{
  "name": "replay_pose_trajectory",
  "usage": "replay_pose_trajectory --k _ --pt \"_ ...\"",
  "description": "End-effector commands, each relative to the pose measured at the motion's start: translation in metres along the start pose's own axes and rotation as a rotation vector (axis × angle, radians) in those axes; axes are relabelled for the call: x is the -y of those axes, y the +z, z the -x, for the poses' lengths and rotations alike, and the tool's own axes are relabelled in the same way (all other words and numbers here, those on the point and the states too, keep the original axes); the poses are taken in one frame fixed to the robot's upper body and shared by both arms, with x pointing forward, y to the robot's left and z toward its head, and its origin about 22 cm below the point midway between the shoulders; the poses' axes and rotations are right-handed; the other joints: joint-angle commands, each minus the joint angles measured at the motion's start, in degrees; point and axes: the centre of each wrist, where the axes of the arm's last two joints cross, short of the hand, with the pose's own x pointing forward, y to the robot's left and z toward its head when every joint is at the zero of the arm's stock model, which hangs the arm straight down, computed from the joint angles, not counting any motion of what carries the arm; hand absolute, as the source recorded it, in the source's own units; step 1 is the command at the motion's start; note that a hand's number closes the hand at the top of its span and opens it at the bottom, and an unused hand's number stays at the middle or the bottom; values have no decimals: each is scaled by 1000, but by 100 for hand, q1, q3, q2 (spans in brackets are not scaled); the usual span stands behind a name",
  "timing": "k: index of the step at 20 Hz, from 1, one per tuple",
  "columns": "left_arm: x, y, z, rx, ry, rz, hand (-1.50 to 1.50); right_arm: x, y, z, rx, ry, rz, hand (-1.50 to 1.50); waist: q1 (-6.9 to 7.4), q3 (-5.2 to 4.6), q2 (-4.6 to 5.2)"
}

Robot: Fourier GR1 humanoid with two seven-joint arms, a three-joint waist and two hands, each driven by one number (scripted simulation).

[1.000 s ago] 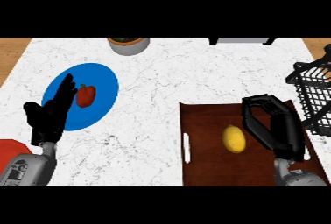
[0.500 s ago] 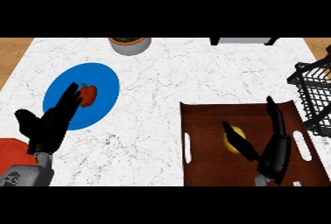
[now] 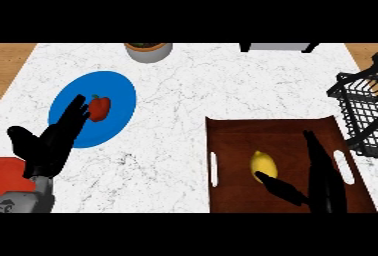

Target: Pick the lemon from the tray and place it in the tiered basket

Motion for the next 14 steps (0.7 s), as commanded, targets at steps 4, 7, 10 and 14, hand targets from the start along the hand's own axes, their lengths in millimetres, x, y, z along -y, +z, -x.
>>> replay_pose_trajectory --k 4,7,10,14 --pt "-2 3 -4 -5 0 24 0 16 21 -58 -131 245 -265 -150 99 27 -11" --pt "0 4 -7 -4 17 41 0 32 18 -113 -186 274 -225 -150 109 58 5" --pt "-2 3 -16 15 12 15 0 21 18 -153 -236 290 -201 -150 112 75 21" --pt "1 0 -8 -5 24 12 0 4 16 -156 -289 296 -207 -150 24 83 31"
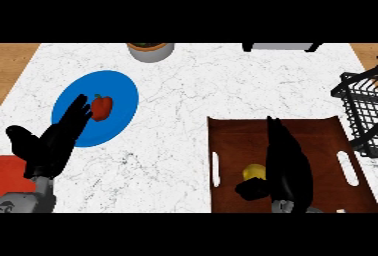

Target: Pick the lemon from the tray and place it in the tiered basket

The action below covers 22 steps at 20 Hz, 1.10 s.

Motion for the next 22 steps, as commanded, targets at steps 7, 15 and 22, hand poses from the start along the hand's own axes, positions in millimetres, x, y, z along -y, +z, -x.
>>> replay_pose_trajectory --k 7,15,22 --pt "-17 4 16 -1 9 -3 0 -33 -25 -6 -260 106 -59 -150 -47 16 18" --pt "-2 -1 20 -6 7 -21 0 -46 -31 14 -245 150 57 -150 -80 18 13" --pt "-12 17 19 -1 13 -8 0 -40 -44 17 -267 175 65 -150 -48 19 8"
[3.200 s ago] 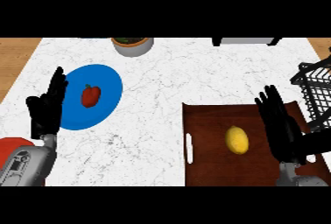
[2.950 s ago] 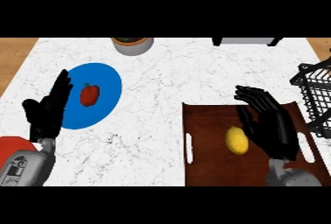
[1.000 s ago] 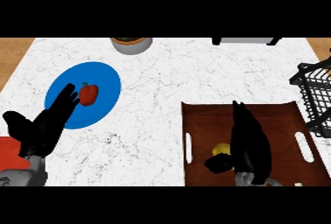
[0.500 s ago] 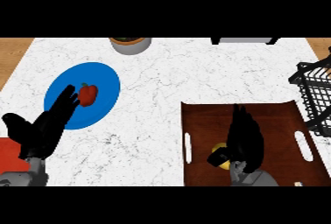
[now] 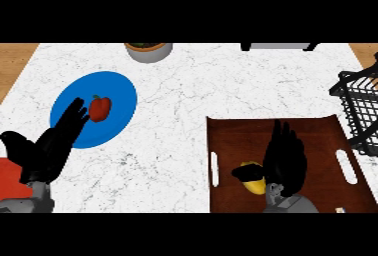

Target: Pick the lemon from the tray and place it in the tiered basket

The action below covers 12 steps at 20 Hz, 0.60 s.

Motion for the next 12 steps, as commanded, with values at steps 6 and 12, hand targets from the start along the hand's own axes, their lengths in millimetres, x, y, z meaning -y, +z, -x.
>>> replay_pose_trajectory --k 6,12 --pt "3 12 0 -1 3 -2 0 -29 -14 2 -76 20 -201 150 22 4 11" --pt "-5 10 7 3 4 7 0 -33 -19 0 -9 173 -162 150 17 2 9"
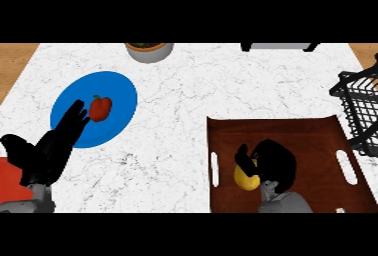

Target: Pick the lemon from the tray and place it in the tiered basket

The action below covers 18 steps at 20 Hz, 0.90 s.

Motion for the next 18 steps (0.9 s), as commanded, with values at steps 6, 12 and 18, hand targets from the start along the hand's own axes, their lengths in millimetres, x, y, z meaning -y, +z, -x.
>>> replay_pose_trajectory --k 6,12,18 --pt "-2 -9 -3 -9 12 11 0 5 15 6 16 86 168 150 -38 6 10" --pt "-7 1 3 -7 -2 -42 0 76 -60 119 258 259 264 150 -277 60 -25" --pt "-10 2 5 -24 15 -60 0 143 -71 142 478 111 439 150 -494 123 -103"
